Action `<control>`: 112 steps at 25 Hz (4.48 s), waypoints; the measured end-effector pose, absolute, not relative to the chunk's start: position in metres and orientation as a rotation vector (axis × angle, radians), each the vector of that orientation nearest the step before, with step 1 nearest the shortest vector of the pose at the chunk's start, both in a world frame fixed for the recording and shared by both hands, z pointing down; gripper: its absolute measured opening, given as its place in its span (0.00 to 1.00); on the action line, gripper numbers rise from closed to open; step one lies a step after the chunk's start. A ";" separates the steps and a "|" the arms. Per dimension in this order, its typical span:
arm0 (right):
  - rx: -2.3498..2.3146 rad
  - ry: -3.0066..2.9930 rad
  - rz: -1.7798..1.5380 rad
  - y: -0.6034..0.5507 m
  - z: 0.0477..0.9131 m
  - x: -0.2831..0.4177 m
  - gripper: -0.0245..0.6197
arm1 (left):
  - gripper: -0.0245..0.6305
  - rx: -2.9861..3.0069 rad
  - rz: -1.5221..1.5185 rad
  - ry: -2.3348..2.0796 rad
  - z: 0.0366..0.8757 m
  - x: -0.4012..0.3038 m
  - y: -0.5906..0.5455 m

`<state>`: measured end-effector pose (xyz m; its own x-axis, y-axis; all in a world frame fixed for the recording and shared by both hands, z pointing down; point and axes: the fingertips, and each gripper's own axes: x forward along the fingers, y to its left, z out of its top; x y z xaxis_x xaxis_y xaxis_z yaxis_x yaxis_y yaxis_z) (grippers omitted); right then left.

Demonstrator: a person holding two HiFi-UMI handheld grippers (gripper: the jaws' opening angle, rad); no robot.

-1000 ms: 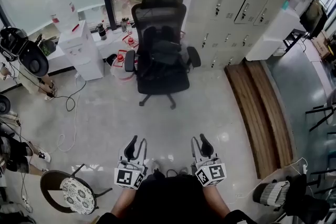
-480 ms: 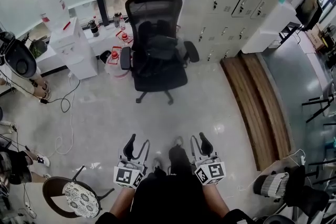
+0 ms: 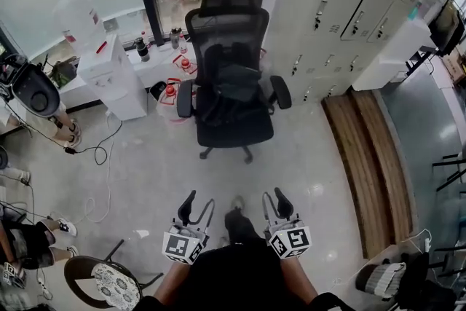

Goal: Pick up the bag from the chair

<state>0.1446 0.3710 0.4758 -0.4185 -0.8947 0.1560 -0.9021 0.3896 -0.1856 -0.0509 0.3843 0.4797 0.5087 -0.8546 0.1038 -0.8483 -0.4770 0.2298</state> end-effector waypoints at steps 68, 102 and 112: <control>1.070 -2.146 0.747 -0.263 0.680 0.166 0.29 | 0.36 2.461 0.180 -1.223 0.512 -0.018 -0.197; 0.393 -1.685 0.716 -0.381 0.963 0.211 0.39 | 0.37 2.263 0.329 -1.212 0.594 -0.001 -0.270; 0.300 -1.704 0.669 -0.361 0.960 0.196 0.14 | 0.37 2.233 0.330 -1.210 0.605 -0.009 -0.268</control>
<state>0.1964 -0.3607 0.9598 -0.2467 0.1565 0.9564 -0.5364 0.7998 -0.2693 -0.0090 -0.2679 0.6054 0.5600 -0.6855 0.4652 -0.8268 -0.4264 0.3669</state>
